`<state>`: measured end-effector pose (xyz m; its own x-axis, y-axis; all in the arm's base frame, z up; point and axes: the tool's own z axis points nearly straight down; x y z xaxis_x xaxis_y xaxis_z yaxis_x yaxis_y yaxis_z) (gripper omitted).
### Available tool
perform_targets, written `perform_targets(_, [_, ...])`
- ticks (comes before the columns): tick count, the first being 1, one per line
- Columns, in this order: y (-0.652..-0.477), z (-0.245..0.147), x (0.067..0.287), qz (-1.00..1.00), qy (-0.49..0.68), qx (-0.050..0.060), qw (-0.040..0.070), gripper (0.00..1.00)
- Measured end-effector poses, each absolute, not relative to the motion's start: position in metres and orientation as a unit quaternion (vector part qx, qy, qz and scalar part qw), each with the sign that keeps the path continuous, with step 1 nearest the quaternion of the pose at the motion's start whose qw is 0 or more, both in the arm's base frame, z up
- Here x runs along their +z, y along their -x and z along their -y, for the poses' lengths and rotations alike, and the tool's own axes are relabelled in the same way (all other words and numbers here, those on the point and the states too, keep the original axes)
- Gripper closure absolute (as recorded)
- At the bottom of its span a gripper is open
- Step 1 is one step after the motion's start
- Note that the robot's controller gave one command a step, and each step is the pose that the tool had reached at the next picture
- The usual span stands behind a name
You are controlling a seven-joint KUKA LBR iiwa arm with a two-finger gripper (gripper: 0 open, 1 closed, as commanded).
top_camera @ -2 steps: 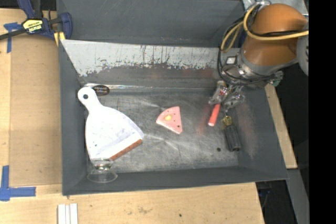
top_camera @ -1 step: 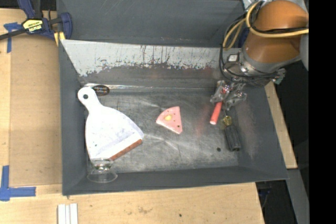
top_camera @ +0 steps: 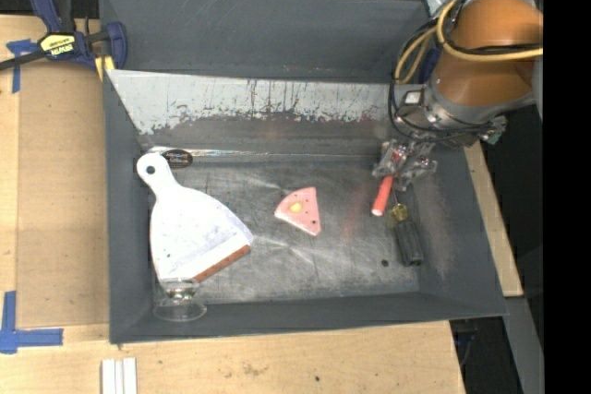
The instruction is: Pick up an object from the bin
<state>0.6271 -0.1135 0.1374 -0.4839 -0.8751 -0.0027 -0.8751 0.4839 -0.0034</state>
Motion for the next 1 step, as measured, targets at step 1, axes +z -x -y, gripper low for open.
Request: perform_targets(1, [-0.6278, 0.1136, 0.1460, -0.862, 0.508, -0.002, 0.003, 1.00])
